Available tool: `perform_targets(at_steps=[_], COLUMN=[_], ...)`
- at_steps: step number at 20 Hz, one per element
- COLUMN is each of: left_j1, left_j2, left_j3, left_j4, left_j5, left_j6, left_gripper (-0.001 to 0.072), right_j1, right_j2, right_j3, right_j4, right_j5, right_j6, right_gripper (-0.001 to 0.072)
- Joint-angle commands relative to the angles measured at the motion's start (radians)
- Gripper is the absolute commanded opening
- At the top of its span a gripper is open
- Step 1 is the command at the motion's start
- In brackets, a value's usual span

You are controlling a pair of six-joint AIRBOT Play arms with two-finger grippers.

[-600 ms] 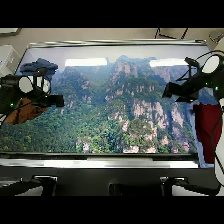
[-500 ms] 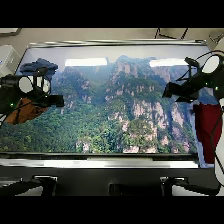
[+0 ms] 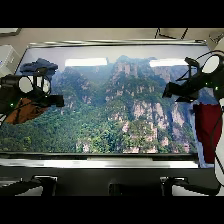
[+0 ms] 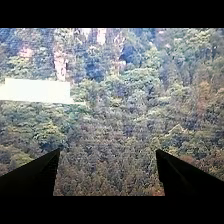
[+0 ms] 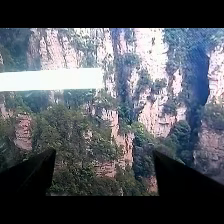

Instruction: Fold the clothes and pants, and hang the long-sleeved shirts on hangers.

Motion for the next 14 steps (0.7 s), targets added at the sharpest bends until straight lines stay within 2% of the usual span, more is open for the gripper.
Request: perform_targets(at_steps=[1,5,8,10,12,14], left_j1=[-0.001,-0.001,-0.001,-0.001,0.029,0.145], left_j2=[0.001,0.001,0.001,0.001,0.0,-0.011], left_j3=[0.0,0.0,0.0,0.001,0.032,0.103], left_j4=[0.0,0.0,-0.025,-0.02,0.156,0.267], left_j5=[0.001,0.105,0.106,0.108,0.078,0.016], left_j6=[-0.002,-0.011,-0.011,-0.01,-0.011,-0.011], left_gripper=[0.0705,0.0705,0.0705,0.0707,0.0712,0.0713], right_j1=[0.001,0.001,0.001,0.001,0.001,0.001], right_j2=[-0.001,-0.001,-0.001,-0.001,-0.001,-0.002], right_j3=[0.0,0.0,0.0,0.0,0.0,0.0], right_j4=[-0.006,-0.006,-0.007,-0.008,-0.018,-0.026], right_j5=[-0.019,-0.032,-0.155,-0.166,-0.183,-0.174], right_j6=[-0.005,-0.005,-0.005,-0.005,-0.006,-0.023], right_gripper=[0.067,0.0671,0.0671,0.0672,0.069,0.0685])
